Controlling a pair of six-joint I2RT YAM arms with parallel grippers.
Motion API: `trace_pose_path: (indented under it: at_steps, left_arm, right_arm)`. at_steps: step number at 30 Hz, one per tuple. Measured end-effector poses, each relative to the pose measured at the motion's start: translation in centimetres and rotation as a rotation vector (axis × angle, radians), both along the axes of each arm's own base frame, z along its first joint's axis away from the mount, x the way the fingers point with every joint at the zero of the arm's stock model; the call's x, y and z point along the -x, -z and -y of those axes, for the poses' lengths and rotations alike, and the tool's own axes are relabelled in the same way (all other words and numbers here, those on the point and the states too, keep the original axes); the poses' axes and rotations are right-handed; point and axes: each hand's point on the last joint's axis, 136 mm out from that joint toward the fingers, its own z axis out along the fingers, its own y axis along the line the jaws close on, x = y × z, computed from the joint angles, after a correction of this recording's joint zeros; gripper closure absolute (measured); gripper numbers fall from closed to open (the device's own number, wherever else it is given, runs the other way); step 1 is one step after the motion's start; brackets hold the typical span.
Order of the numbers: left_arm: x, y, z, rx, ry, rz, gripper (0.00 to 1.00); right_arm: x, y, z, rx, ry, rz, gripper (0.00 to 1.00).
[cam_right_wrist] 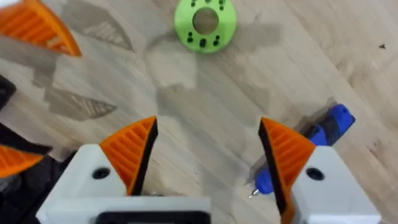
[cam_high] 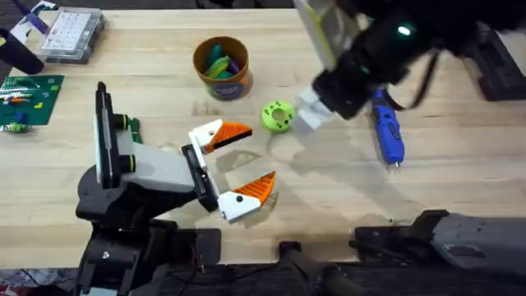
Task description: Pick up the gripper from the table and insert it into the empty holder that is missing its gripper. Then pick up a screw, insert it into the mounting hole, and use the screwdriver to tighten it. Finally, clean up the table by picking up the vegetable and placing it into the bucket.
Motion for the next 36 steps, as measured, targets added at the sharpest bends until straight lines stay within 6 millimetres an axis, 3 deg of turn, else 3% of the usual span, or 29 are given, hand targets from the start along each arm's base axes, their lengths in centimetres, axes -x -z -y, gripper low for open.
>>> trace_pose_path:
  at_steps: [5,10,19,30,36]
  left_arm:
    - [0.0,0.0,0.0,0.0,0.0,0.0,0.014]
    - [0.0,0.0,0.0,0.0,0.0,0.0,0.015]
    - [0.0,0.0,0.0,0.0,0.0,0.0,0.014]
    - [0.0,0.0,0.0,0.0,0.0,0.0,0.014]
    - [0.0,0.0,0.0,0.0,0.0,0.0,0.015]
  right_arm:
    - [1.2,0.4,1.2,-0.056,0.031,0.057,0.005]
    - [1.5,2.9,1.5,-0.1,0.073,0.086,0.005]
    - [0.2,8.1,0.3,-0.13,0.106,0.101,0.004]
    - [-2.2,11.4,-2.2,-0.138,0.081,0.089,0.005]
    - [-3.3,11.5,-3.3,-0.172,0.073,0.12,0.005]
